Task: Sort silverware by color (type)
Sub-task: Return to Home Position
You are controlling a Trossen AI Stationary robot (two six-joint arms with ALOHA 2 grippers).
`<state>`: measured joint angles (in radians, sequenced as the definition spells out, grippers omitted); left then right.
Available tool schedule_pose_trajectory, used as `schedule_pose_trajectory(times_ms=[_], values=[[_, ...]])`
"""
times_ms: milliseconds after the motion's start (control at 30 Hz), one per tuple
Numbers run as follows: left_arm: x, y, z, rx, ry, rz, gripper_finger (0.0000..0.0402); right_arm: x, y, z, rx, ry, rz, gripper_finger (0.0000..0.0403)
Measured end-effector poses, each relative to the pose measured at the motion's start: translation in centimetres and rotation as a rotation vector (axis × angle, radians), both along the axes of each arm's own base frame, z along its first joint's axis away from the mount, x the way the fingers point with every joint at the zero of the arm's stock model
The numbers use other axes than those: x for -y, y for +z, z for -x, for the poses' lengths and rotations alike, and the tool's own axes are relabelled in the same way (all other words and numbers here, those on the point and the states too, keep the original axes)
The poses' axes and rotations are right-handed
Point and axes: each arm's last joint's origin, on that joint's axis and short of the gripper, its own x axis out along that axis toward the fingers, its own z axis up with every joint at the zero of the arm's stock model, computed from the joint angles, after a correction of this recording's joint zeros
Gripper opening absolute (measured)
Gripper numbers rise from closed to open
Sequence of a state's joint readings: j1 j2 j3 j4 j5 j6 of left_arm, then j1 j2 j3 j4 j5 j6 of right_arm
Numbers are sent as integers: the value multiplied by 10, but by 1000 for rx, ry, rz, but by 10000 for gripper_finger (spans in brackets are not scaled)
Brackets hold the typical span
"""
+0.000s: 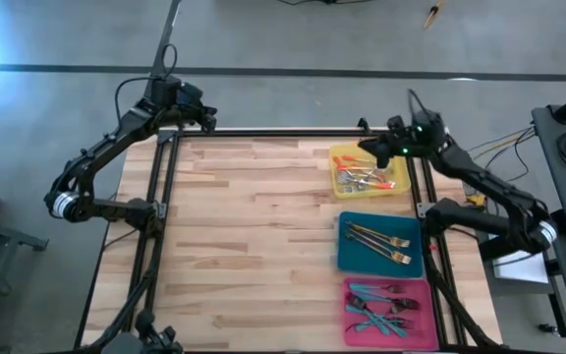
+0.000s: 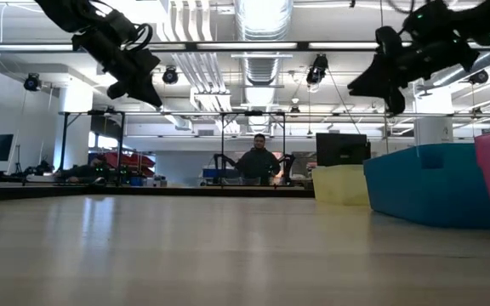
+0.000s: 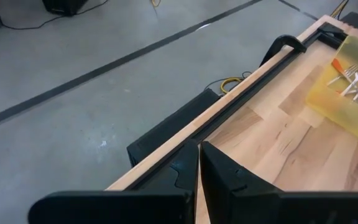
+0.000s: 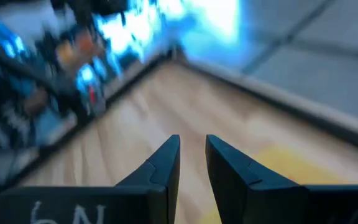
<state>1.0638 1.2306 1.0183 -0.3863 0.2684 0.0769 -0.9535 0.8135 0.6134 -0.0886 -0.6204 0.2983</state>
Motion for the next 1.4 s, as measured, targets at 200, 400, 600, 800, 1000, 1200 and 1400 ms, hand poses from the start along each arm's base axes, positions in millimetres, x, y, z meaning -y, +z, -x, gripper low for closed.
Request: schedule_pose_trajectory(times_ms=[200,400,600,800,1000,1200,1400], values=[[-8,-11,-4,-23,0,41,0,-10,-18,7,85,-173,76,64],[-17,-27,-9,-51,4,103,0,-21,-39,10,57,-241,35,63],[-22,-38,-12,-71,3,142,0,-39,-68,8,31,-349,20,63],[-24,-37,-13,-70,-4,124,0,-56,-82,1,130,-345,34,63],[-28,-31,-15,-40,-14,46,0,-70,-90,-6,106,-370,66,63],[-29,-29,-16,-27,-17,13,0,-86,-94,-11,88,-397,102,63],[-29,-29,-16,-50,-39,-12,0,-97,-105,-10,33,-431,158,63]])
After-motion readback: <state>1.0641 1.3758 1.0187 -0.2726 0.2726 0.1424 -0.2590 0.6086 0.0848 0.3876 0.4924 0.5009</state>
